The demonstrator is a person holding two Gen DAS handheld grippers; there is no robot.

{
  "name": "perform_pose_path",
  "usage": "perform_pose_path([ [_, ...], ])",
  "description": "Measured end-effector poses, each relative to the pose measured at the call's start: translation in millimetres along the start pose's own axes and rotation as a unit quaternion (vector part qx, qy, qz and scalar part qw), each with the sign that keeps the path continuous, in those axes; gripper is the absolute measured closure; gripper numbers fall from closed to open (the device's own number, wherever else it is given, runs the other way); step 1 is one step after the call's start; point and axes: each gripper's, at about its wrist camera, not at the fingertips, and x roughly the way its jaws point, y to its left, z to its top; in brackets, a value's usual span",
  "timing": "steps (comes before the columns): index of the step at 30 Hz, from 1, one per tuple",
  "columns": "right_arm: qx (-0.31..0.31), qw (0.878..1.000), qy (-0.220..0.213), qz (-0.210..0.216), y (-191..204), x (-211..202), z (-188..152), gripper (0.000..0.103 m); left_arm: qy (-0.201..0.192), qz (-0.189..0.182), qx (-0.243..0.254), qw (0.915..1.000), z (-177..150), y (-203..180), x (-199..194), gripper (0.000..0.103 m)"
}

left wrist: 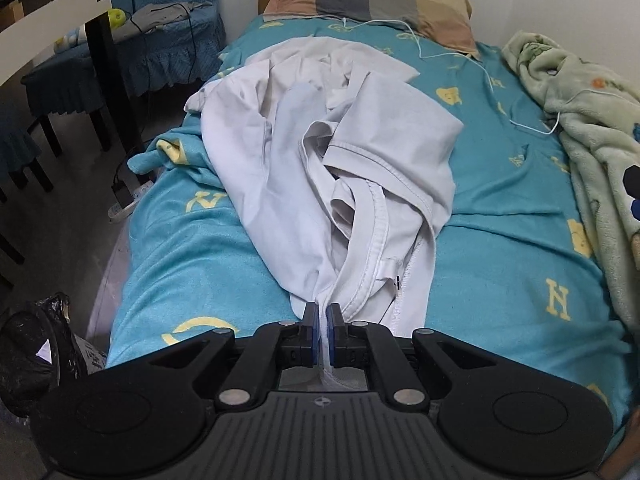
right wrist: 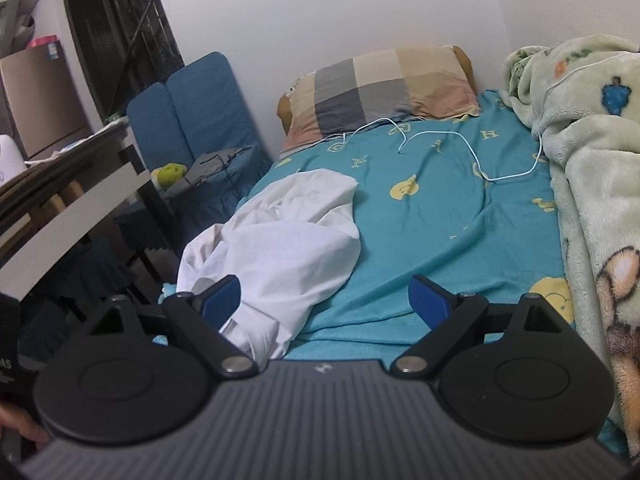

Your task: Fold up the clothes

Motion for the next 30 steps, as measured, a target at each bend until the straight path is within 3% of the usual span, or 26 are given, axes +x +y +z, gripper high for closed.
perform_pose_path([
  [3,0.000,1.000,0.001,0.003,1,-2,0,0.011,-0.008,-0.003,-0.006,0.9999,-2,0,-4,0.089],
  [8,0.015,1.000,0.002,0.004,-4,-4,1,0.011,-0.041,-0.015,0.002,0.9990,-6,-4,-27,0.057],
  [14,0.032,0.999,0.004,0.005,-9,-6,2,0.011,-0.077,-0.029,0.014,0.9965,-1,-19,-33,0.046],
  [18,0.038,0.999,0.006,0.004,-11,-6,2,0.011,-0.099,-0.037,0.021,0.9941,4,-29,-33,0.043],
  [26,0.040,0.999,0.011,0.003,-13,-3,2,0.011,-0.086,-0.017,0.039,0.9954,31,-39,24,0.042],
  [30,0.043,0.999,0.005,-0.001,-17,0,2,0.011,-0.057,-0.021,0.028,0.9978,26,-34,39,0.057],
])
